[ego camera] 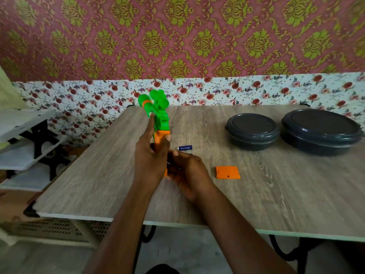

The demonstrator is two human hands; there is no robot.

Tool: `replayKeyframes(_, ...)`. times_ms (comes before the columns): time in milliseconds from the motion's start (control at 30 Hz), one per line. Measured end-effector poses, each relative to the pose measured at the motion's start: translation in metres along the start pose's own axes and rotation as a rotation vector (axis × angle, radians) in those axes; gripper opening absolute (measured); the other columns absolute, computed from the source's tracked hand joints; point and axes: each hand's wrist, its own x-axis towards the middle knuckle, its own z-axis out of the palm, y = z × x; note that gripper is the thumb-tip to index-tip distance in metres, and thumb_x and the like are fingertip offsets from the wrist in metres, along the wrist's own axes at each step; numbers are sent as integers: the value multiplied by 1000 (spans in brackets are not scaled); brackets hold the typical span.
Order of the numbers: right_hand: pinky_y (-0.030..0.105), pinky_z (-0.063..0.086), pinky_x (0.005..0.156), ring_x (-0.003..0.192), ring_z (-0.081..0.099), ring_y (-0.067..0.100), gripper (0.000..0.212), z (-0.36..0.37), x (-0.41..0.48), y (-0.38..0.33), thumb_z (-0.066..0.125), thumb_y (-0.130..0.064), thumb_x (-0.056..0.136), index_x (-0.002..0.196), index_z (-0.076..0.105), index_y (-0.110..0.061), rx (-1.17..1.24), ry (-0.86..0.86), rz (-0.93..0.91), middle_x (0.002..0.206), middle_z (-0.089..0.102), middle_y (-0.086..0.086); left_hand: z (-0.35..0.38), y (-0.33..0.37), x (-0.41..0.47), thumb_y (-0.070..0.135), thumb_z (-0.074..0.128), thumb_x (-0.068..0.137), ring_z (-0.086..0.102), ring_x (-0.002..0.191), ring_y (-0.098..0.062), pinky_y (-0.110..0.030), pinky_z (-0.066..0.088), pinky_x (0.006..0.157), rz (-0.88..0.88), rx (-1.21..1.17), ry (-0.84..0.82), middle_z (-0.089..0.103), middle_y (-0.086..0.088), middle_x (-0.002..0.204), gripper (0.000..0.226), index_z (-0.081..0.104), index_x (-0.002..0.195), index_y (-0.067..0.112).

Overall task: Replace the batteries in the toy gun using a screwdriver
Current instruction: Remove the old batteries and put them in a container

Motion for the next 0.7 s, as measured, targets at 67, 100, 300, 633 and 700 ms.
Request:
replayKeyframes(67, 33, 62, 81, 96, 75, 25, 31, 0, -4, -5, 41, -12, 107, 111, 71, -3, 147, -34, 68, 104, 77, 13, 4, 6, 0, 18, 63, 100, 63, 105, -8, -16, 53, 87, 48, 136, -62, 60, 9, 131, 69, 32, 160, 33)
replayKeyframes(100, 31, 62, 79, 91, 76, 22, 31, 2, -7, -8, 41, -10, 106, 109, 71, -4, 204, -48, 90, 100, 78, 12, 5, 9, -1, 16, 62, 100, 58, 108, -8, -6, 45, 87, 66, 198, -91, 57, 4, 133, 69, 32, 159, 33)
replayKeyframes(300, 32, 62, 67, 83, 75, 23, 26, 2, -15, -13, 41, 1, 101, 104, 67, -1, 363, -8, 111, 91, 77, 14, 17, 20, -3, 17, 60, 100, 53, 124, -24, -36, 49, 102, 161, 413, -227, 52, -10, 138, 68, 31, 160, 32)
replayKeyframes(633, 31, 63, 73, 95, 73, 29, 26, -3, -9, -7, 43, 17, 93, 105, 66, 12, 168, 6, -41, 104, 70, 26, 15, 27, 6, 13, 57, 103, 54, 103, -13, -22, 48, 81, 134, 331, -209, 53, -1, 128, 65, 32, 160, 31)
replayKeyframes(700, 35, 64, 82, 106, 72, 38, 24, -6, -5, -2, 49, 16, 95, 113, 65, 17, 92, 54, -115, 111, 70, 32, 14, 27, 7, 13, 57, 103, 51, 107, -8, -13, 44, 79, 127, 324, -200, 54, -2, 135, 65, 33, 159, 32)
